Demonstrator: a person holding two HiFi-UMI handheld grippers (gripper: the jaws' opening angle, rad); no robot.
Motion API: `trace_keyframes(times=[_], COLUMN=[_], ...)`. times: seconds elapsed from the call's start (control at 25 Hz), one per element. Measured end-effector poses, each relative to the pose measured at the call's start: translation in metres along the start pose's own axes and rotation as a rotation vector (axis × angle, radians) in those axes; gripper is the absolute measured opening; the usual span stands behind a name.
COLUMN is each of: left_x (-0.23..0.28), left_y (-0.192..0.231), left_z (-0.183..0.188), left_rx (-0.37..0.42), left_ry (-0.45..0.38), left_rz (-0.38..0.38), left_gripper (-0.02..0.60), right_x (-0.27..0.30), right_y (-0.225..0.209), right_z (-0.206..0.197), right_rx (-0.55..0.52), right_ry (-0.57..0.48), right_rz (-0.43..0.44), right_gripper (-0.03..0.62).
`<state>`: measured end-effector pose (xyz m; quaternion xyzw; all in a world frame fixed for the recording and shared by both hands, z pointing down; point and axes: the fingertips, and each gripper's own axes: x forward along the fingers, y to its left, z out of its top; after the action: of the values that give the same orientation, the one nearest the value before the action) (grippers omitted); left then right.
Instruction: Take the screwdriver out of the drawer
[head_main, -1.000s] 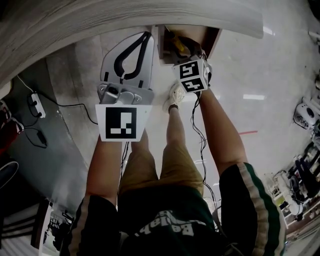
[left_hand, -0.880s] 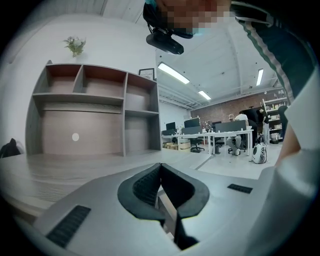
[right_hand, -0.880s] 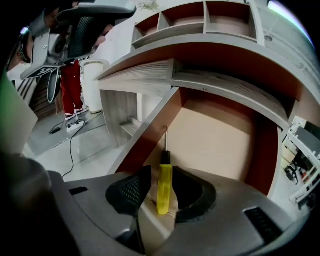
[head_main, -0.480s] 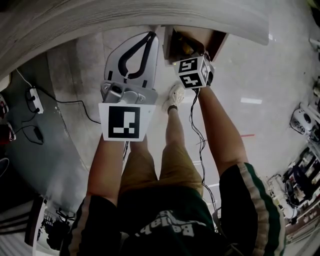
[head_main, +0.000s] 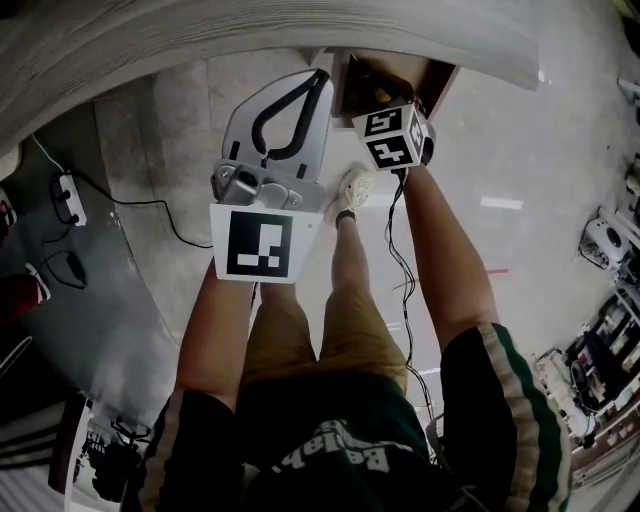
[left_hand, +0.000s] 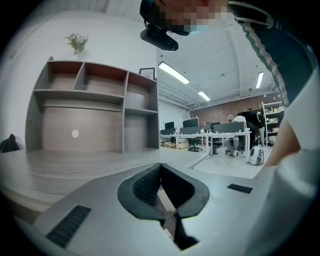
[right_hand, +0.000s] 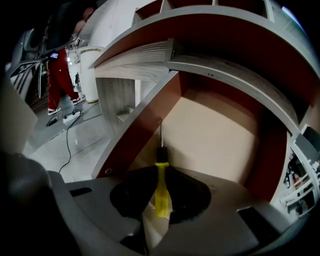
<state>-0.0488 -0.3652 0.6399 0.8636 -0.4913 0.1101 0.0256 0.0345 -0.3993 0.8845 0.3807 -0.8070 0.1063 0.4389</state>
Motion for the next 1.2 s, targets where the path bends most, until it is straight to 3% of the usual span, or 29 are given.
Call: trace_keyframes(times=[0.4, 0.52, 0.68, 0.96, 1.2], left_x=[-0.012, -0.015, -0.020, -0.036, -0.050], left_y=[0.003, -0.001, -0.008, -0.017, -0.016], left_z=[0.019, 0.035, 0.063, 0.107, 0.142], left_rx=[0.050, 0.044, 0.101, 0.084, 0.011], left_ry=[-0.009, -0.026, -0.026, -0.042, -0.063], left_rz=[0.005, 0.011, 0.014, 0.035, 0.080], left_gripper=[0.018, 0.018, 0.018, 0.018, 0.018], right_x=[-0.027, -0.046, -0.076, -0.139, -0.187], right_y=[0.004, 0.001, 0.000, -0.002, -0.007], right_z=[0.014, 0.021, 0.033, 0.060, 0.085], right_rx=[-0.001, 0.010, 0.031, 0.035, 0.005], right_ry=[-0.035, -0.051, -0.068, -0.092, -0.116], right_rz=[-0.011, -0.017, -0.009, 0.010, 0.021], right_gripper=[0.077, 0.077, 0.077, 0.077, 0.077])
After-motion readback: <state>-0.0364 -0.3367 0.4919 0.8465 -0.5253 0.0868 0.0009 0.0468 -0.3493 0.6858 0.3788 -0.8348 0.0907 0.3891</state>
